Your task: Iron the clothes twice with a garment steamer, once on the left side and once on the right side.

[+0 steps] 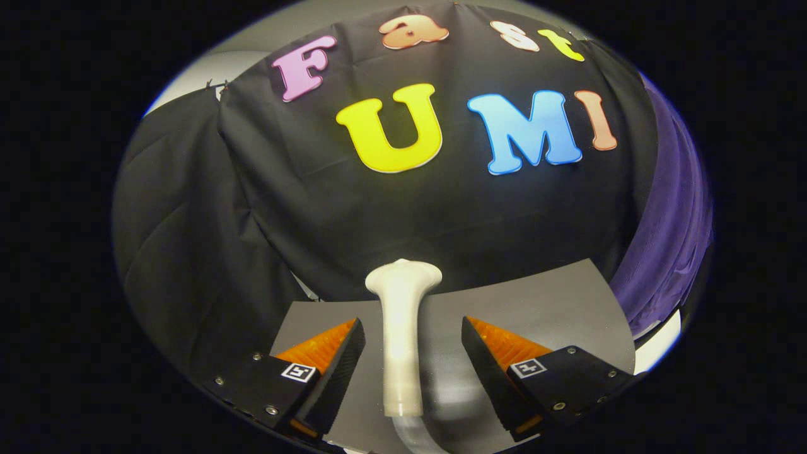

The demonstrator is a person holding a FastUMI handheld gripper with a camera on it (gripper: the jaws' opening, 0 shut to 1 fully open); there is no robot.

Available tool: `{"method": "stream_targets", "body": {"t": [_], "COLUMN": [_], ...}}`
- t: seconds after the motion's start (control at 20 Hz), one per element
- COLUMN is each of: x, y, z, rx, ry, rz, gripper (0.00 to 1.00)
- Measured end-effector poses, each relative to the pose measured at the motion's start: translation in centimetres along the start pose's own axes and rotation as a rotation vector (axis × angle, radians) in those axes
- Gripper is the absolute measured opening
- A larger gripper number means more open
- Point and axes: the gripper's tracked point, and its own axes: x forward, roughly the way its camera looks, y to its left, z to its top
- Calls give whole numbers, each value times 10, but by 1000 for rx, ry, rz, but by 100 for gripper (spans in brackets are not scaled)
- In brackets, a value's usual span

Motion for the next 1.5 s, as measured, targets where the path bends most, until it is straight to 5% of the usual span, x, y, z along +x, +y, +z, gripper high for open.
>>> {"method": "stream_targets", "body": {"t": [0.5, 0.7, 0.85, 1.1, 1.5], "x": [54, 55, 55, 52, 50], "y": [-8, -10, -13, -15, -15], "z": [-36, -37, -39, -39, -38], "rx": [83, 62, 4, -71, -75], "ry": [187, 201, 193, 160, 114], "rz": [-143, -176, -211, -275, -264], "gripper": [84, 70, 48, 41, 37]}}
